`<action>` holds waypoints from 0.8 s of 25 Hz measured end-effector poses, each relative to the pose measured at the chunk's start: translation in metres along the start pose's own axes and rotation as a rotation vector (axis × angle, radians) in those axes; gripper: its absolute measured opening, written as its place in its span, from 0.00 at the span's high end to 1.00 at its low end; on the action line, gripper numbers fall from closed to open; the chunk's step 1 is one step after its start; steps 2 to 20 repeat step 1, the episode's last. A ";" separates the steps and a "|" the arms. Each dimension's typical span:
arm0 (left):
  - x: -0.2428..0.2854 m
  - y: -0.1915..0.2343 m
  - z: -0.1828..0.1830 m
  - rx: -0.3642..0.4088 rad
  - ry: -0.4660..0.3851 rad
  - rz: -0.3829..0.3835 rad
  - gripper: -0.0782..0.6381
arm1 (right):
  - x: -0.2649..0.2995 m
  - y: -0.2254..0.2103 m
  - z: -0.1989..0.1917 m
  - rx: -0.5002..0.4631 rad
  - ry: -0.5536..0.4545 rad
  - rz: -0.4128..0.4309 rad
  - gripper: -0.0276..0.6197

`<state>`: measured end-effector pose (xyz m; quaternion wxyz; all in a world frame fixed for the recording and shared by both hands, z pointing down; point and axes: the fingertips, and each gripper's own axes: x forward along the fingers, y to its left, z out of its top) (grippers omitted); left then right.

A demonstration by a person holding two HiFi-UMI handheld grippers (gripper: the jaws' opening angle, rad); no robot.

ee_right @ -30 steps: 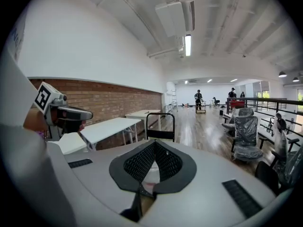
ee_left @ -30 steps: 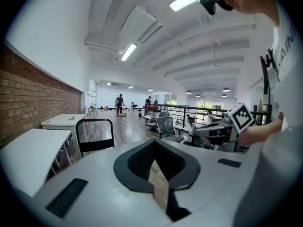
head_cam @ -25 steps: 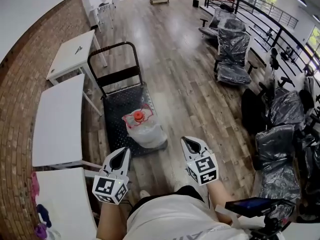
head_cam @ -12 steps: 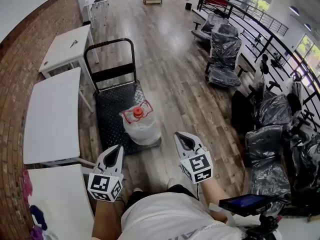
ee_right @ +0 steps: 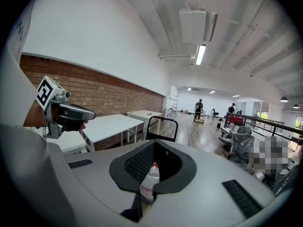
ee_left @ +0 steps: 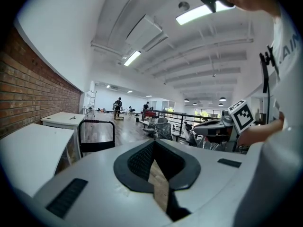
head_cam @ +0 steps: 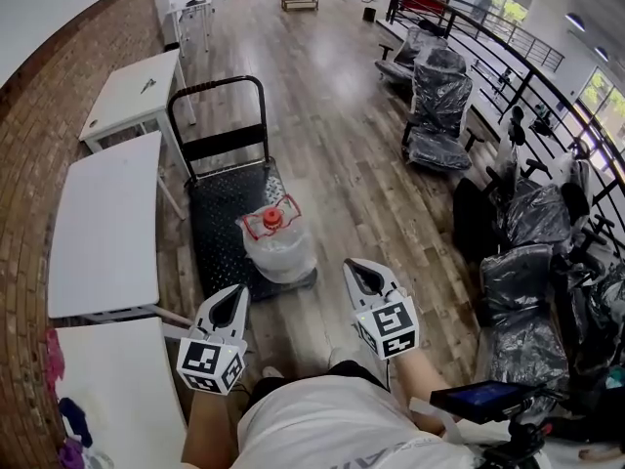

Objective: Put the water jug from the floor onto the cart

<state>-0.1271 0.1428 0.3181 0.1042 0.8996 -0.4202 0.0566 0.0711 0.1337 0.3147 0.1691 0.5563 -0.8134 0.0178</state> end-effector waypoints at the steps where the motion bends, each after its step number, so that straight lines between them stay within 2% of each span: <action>1: -0.002 0.002 -0.001 -0.004 0.003 0.004 0.89 | 0.001 0.003 0.000 0.000 0.002 0.005 0.95; 20: -0.002 0.002 -0.001 -0.004 0.003 0.004 0.89 | 0.001 0.003 0.000 0.000 0.002 0.005 0.95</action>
